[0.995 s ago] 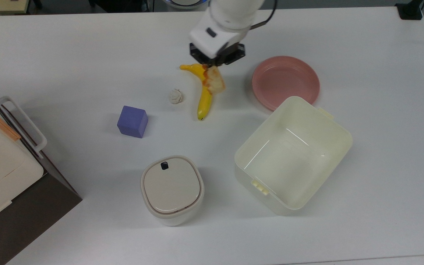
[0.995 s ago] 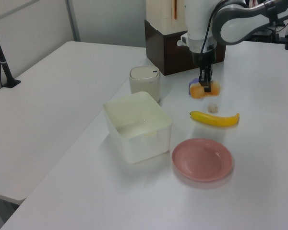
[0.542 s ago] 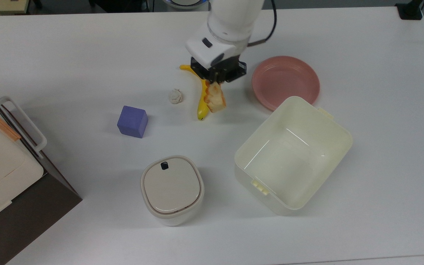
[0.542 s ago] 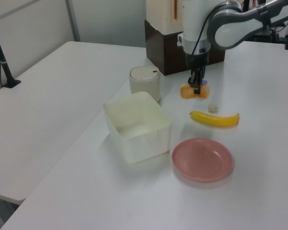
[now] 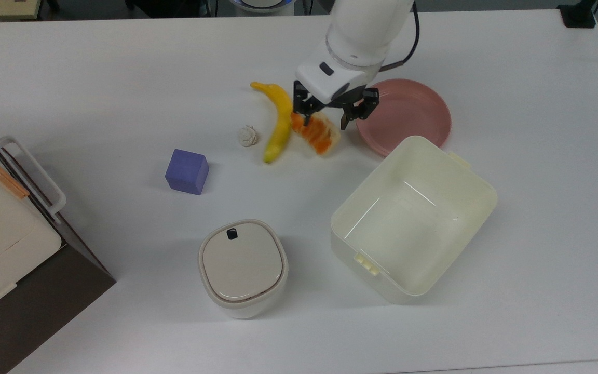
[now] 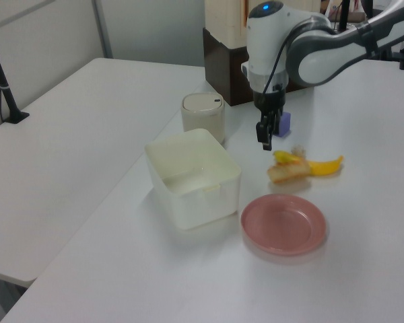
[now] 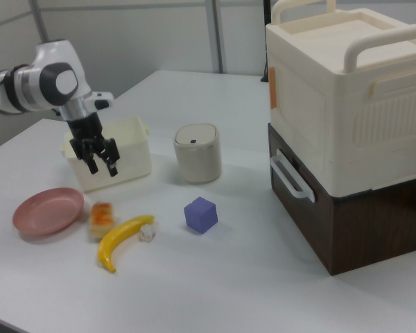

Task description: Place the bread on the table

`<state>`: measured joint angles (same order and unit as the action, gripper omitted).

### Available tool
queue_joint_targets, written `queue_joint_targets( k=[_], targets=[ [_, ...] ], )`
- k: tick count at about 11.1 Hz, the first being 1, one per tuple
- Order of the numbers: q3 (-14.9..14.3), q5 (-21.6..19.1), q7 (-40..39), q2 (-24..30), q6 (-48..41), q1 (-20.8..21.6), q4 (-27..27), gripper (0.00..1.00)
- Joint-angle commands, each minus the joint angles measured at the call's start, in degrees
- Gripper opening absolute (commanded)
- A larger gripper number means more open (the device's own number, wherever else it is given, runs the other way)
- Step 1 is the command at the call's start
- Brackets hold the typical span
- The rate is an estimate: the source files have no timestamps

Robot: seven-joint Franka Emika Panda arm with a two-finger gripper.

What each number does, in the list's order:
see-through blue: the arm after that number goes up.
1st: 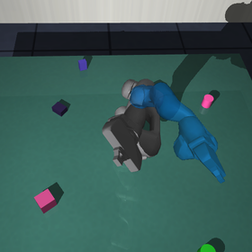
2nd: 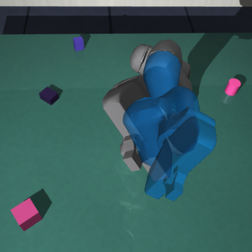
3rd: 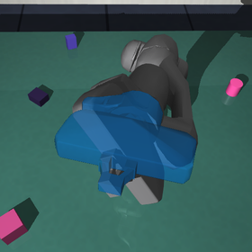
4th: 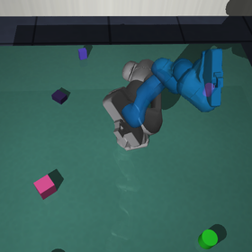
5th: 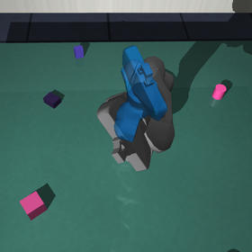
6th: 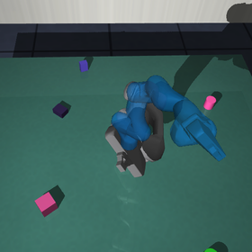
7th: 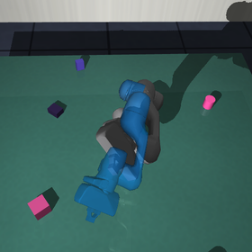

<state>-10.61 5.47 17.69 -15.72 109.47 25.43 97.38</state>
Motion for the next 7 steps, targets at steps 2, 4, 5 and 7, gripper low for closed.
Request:
queue_joint_targets(
  k=[2,4,5,7],
  targets=[
    [-2.4,-1.8,-2.8,4.5,-10.1,-3.3,-6.6,1.00],
    [-7.2,-6.8,-4.8,6.4,-13.7,-4.1,-10.1,1.00],
    [-10.6,-10.0,-8.2,6.9,-16.6,-4.2,-13.1,1.00],
    [-13.5,-12.6,-11.6,9.3,-20.3,-5.3,-16.0,1.00]
  ],
)
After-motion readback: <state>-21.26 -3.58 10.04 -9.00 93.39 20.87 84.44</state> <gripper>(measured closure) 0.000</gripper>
